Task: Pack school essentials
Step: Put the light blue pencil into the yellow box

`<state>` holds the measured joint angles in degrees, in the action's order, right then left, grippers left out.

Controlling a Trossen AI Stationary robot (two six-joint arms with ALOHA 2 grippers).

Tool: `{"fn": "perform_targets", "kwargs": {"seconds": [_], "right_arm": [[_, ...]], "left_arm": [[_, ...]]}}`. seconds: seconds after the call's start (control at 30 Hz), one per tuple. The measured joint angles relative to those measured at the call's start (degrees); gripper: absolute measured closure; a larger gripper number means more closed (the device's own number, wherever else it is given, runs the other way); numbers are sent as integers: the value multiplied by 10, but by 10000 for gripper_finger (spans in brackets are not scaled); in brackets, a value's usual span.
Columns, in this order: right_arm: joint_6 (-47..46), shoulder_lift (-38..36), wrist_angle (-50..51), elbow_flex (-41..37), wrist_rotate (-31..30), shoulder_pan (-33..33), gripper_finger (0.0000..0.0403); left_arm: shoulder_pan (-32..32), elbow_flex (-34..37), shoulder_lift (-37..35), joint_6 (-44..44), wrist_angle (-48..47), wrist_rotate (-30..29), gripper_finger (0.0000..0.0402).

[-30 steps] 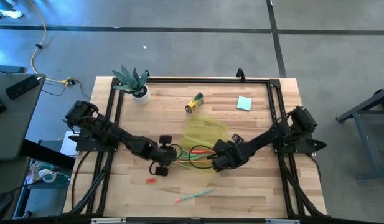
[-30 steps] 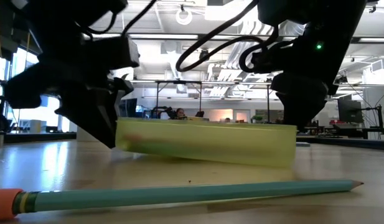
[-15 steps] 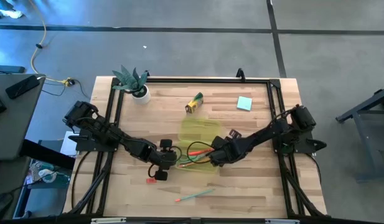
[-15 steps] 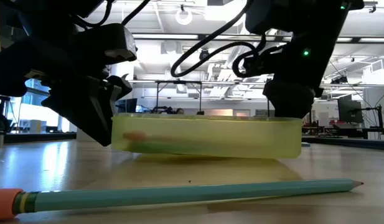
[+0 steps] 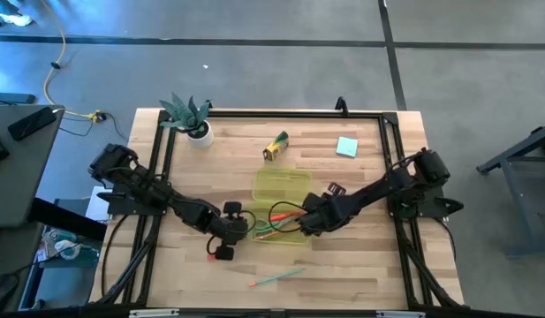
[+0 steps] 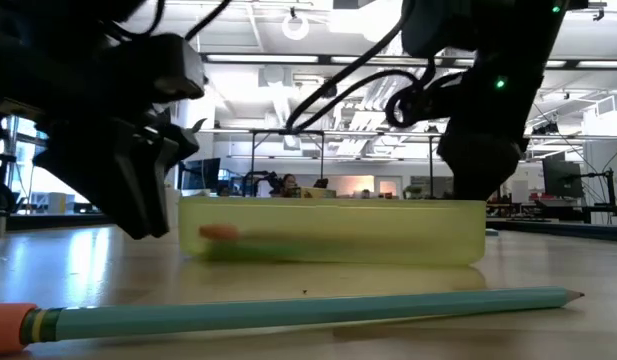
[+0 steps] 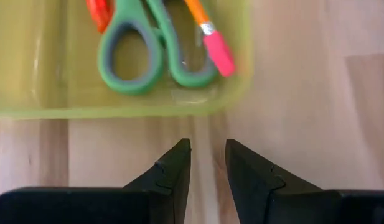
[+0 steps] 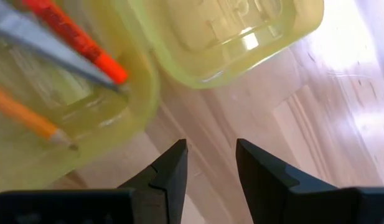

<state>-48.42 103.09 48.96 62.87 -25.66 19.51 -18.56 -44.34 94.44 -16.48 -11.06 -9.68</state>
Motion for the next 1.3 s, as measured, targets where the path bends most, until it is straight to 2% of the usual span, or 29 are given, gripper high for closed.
{"fn": "perform_targets", "kwargs": {"seconds": [0.3,0.5,0.7,1.0,1.3], "right_arm": [[-53,-53,52,0,-48,35,274],[-91,-78,57,0,-60,60,274],[-102,-80,59,0,-63,72,274],[-110,-80,61,0,-63,72,274],[-107,-80,61,0,-68,72,274]], "left_arm": [[-40,0,-11,-53,-10,-1,312],[-67,-3,-11,-74,66,0,312],[-99,-64,-11,-49,44,-2,312],[-149,-167,-11,-24,-59,-116,312],[-182,-188,-10,-83,-53,-150,297]]}}
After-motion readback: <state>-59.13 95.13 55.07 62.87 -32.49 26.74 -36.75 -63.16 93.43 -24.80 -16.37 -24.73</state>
